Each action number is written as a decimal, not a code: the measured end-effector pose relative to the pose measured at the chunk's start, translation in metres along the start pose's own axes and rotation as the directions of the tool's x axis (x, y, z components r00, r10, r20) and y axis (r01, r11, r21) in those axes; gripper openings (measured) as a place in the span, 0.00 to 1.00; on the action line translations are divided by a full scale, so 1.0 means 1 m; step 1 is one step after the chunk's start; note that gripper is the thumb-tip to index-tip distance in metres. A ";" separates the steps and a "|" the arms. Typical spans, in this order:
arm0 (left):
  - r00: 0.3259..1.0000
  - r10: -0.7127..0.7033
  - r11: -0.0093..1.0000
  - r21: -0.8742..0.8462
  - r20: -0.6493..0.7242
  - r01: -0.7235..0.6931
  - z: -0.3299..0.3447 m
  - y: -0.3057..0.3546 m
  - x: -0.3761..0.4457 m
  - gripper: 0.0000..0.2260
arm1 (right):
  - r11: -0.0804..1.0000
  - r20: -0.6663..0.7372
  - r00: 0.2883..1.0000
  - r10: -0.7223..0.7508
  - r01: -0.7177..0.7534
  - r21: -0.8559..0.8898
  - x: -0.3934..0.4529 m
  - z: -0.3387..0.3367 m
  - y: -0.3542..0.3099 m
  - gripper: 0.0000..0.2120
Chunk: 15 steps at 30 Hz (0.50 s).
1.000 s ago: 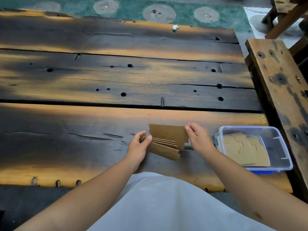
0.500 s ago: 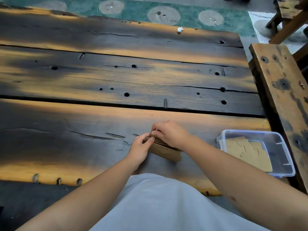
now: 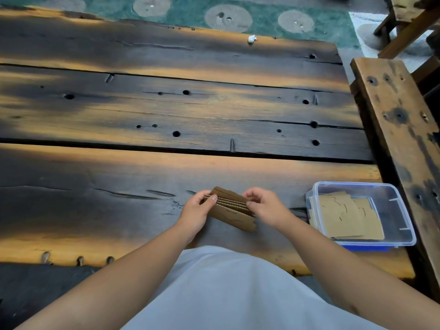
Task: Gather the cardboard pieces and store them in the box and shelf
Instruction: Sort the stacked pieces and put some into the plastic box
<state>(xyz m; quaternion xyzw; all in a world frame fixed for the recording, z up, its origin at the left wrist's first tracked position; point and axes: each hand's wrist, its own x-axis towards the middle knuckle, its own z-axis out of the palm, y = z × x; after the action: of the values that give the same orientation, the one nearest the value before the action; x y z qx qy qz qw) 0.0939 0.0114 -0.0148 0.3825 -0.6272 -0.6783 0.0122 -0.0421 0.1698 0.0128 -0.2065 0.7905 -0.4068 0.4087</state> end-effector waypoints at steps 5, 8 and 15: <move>0.999 0.023 1.000 -0.010 -0.031 -0.023 0.004 -0.002 0.000 0.08 | 0.969 -0.207 0.972 -0.113 0.062 -0.241 0.001 -0.015 -0.005 0.11; 0.999 0.006 1.000 0.024 -0.051 -0.005 0.005 -0.002 0.000 0.09 | 0.871 -0.155 0.945 -0.289 0.192 -0.453 0.006 -0.027 -0.023 0.14; 0.998 0.051 0.992 0.122 -0.048 -0.045 0.001 -0.003 0.003 0.16 | 0.724 0.162 0.946 -0.282 0.320 -0.611 0.028 0.007 -0.051 0.17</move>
<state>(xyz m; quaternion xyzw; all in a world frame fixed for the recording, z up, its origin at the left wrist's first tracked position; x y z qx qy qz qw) 0.0927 0.0116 -0.0188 0.3847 -0.6756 -0.6286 0.0214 -0.0528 0.1188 0.0384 -0.4683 0.8241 -0.1735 0.2672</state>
